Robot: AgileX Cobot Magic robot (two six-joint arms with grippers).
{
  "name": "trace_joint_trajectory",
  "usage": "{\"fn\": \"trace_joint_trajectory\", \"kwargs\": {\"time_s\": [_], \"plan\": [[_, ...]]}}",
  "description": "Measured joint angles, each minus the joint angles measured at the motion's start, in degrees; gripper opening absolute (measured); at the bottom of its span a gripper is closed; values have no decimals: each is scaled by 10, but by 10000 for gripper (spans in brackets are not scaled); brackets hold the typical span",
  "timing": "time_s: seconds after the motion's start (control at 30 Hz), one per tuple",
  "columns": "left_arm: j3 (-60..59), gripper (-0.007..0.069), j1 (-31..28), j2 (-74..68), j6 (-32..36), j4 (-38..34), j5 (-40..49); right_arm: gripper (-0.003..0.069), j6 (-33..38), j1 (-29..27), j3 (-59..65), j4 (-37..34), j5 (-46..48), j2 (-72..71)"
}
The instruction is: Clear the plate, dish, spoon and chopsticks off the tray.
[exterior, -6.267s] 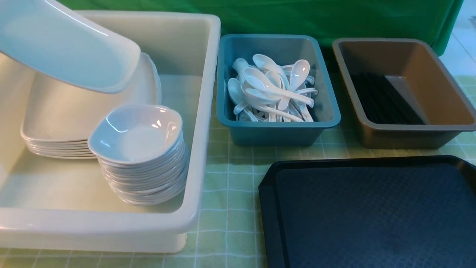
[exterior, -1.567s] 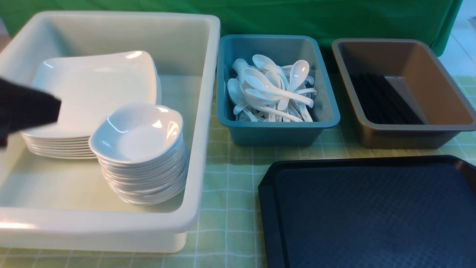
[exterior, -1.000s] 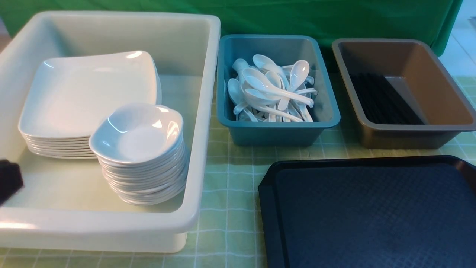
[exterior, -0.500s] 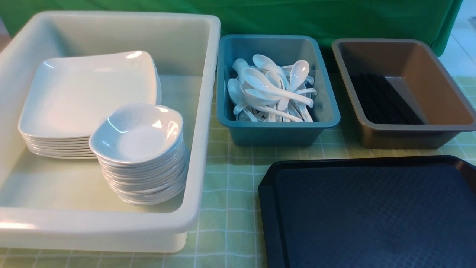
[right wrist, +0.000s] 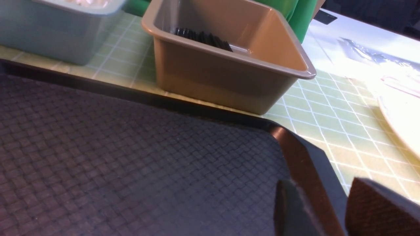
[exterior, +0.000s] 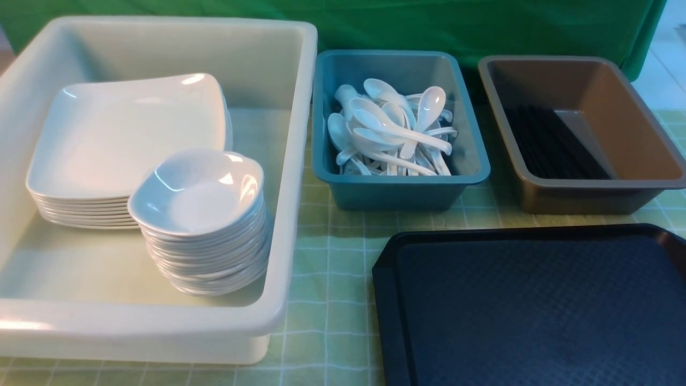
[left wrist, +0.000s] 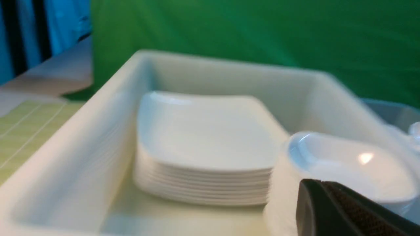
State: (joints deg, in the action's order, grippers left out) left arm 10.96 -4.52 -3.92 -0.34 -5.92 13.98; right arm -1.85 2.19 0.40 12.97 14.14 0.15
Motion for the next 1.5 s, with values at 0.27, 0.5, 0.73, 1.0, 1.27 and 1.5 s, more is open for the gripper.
{"fn": "trace_joint_trajectory", "kwargs": {"time_s": [0.27, 0.5, 0.73, 1.0, 1.27, 1.5], "plan": [[-96, -11, -2, 37, -24, 32, -12, 242, 0, 0, 0, 0, 0, 0], [-113, -11, -10, 38, -44, 42, -14, 241, 0, 0, 0, 0, 0, 0], [-113, -11, -14, 38, -46, 46, -14, 241, 0, 0, 0, 0, 0, 0], [-113, -11, -14, 38, -48, 46, -13, 241, 0, 0, 0, 0, 0, 0], [-113, -11, -14, 38, -50, 46, -13, 241, 0, 0, 0, 0, 0, 0], [-113, -11, -14, 38, -51, 48, -13, 241, 0, 0, 0, 0, 0, 0]]}}
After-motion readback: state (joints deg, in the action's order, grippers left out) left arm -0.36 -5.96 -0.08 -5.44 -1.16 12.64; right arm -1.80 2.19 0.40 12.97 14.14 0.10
